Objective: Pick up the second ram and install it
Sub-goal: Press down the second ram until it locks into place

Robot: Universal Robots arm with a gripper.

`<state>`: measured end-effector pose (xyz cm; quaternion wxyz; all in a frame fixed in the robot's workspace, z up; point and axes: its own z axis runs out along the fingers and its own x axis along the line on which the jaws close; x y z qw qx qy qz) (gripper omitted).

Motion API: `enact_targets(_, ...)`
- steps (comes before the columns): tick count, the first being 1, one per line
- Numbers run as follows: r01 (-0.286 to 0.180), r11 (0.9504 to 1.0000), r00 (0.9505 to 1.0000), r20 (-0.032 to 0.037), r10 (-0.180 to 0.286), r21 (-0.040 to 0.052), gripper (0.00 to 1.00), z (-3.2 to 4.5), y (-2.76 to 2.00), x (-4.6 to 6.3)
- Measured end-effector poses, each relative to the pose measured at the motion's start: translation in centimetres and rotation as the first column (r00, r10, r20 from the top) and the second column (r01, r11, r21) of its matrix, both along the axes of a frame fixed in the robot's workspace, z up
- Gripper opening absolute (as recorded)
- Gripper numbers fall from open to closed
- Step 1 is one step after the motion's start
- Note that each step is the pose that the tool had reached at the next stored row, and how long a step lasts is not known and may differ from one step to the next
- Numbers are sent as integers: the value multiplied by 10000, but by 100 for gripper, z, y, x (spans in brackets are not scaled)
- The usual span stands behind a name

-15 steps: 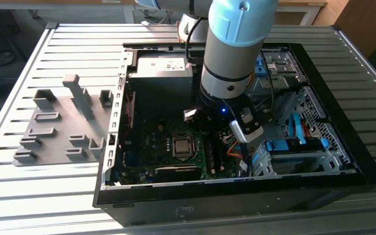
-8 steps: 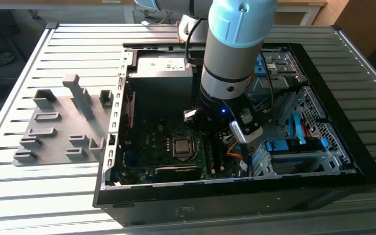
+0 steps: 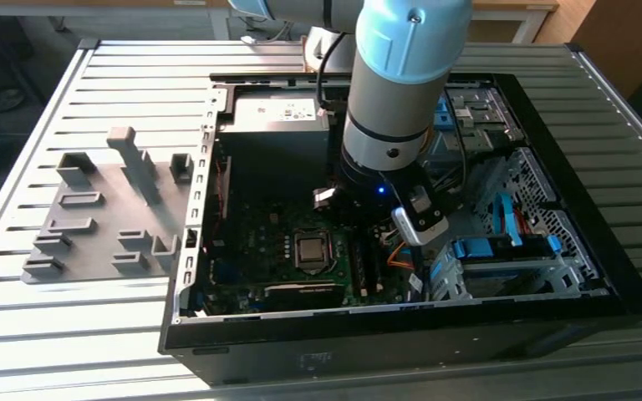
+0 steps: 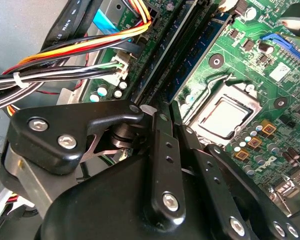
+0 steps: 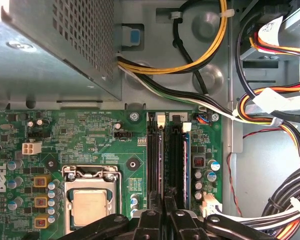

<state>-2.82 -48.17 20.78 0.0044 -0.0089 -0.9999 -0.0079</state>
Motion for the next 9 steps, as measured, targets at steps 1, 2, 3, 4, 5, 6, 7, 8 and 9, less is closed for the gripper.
enact_targets(1, 0, 10000, 10000, 0, 0, 0, 14, 0, 0, 0)
enact_targets(2, 0, 10000, 10000, 0, 0, 0, 14, 0, 0, 0)
enact_targets(3, 0, 10000, 10000, 0, 0, 0, 14, 0, 0, 0)
enact_targets(4, 0, 10000, 10000, 0, 0, 0, 14, 0, 0, 0)
enact_targets(5, 0, 10000, 10000, 0, 0, 0, 14, -1, 0, 0)
enact_targets(6, 0, 10000, 10000, 0, 0, -2, 14, 0, 0, 0)
enact_targets(7, 0, 10000, 10000, 1, 0, -1, 15, -1, 0, 0)
enact_targets(8, 1, 10000, 10000, 0, -1, -1, 15, 0, 0, 0)
enact_targets(9, 0, 10000, 10000, 0, 0, -1, 21, -1, 0, 0)
